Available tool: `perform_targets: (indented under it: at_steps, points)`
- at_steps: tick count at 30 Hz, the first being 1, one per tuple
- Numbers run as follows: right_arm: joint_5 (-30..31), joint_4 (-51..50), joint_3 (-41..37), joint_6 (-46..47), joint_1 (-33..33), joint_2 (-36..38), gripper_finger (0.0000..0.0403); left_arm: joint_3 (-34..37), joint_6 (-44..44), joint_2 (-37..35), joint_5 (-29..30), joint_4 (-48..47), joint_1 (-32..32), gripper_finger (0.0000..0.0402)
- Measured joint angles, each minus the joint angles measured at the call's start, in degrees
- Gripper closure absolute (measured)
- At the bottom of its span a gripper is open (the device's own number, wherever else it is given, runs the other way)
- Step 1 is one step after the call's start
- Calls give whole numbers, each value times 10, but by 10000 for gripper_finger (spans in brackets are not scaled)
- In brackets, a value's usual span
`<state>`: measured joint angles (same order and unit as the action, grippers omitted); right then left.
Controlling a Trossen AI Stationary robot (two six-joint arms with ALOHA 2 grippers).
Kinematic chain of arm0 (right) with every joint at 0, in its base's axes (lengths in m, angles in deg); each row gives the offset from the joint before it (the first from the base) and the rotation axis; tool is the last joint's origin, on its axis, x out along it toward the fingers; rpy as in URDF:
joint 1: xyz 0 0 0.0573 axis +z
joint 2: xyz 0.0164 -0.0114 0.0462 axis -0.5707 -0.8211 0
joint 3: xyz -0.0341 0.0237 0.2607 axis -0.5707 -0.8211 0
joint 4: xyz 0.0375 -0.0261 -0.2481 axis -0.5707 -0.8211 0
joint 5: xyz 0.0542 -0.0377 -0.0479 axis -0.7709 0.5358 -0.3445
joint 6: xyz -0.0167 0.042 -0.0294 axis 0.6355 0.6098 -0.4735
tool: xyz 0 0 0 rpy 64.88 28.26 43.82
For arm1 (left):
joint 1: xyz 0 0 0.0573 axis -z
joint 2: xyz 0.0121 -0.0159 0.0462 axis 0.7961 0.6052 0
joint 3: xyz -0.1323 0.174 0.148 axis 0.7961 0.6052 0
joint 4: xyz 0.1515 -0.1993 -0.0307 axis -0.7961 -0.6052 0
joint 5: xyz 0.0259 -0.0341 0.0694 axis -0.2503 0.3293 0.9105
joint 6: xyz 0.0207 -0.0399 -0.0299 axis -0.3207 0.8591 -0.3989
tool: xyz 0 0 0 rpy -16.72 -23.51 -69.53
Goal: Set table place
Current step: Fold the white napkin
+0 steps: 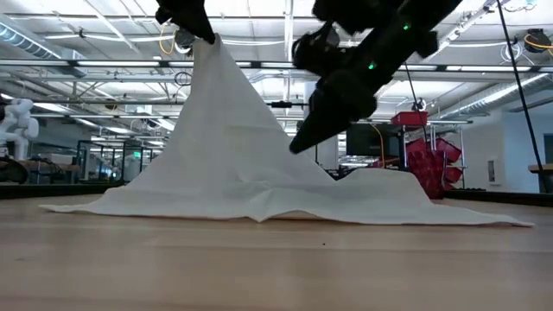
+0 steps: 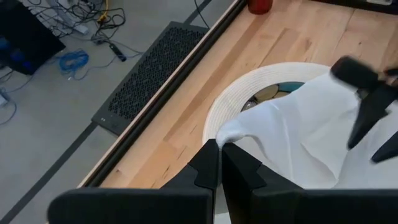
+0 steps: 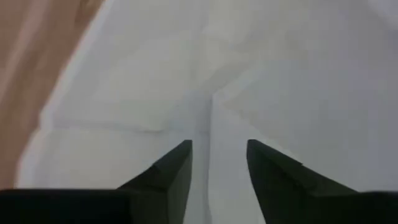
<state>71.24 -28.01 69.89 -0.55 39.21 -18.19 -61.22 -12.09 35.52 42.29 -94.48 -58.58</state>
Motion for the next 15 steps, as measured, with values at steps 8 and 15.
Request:
perform_targets:
  at_steps: [8, 15]
  points:
    - [-44, -11, 24, -19, -73, -40, 246, 0, 2, 0, 0, -3, 0, 402]
    - [-69, 2, 24, -21, -89, -82, 245, 0, 2, 0, 0, -1, 0, 402]
